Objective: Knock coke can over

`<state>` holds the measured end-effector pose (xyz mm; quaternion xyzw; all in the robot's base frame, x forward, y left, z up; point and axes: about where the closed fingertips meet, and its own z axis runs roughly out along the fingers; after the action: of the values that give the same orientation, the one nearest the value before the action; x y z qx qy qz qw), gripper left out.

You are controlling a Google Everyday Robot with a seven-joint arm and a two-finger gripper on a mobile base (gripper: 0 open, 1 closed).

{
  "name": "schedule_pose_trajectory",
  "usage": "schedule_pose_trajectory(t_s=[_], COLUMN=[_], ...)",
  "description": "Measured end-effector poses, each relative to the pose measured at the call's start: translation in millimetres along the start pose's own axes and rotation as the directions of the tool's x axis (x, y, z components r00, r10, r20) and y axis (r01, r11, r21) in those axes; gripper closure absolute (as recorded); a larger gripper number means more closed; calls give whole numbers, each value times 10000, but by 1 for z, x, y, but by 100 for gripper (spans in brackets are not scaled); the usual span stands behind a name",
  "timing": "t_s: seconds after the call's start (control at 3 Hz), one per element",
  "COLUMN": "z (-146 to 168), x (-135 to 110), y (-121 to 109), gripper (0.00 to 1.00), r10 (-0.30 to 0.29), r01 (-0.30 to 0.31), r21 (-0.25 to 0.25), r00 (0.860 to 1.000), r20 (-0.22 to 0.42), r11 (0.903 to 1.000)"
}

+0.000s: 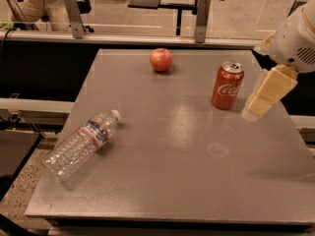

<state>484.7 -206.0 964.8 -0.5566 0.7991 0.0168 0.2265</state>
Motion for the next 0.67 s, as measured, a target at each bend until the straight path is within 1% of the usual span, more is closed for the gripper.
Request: schedule_pose_trajectory(t_s=[0.33,0.67], z=[33,52], x=[-3,0], y=[-34,-60], gripper=[0,0], r10=[1368,2238], r01=[-1386,-2335], r21=[89,367], r00=[9844,9588], r20=[1103,1751], r11=[9903,9717])
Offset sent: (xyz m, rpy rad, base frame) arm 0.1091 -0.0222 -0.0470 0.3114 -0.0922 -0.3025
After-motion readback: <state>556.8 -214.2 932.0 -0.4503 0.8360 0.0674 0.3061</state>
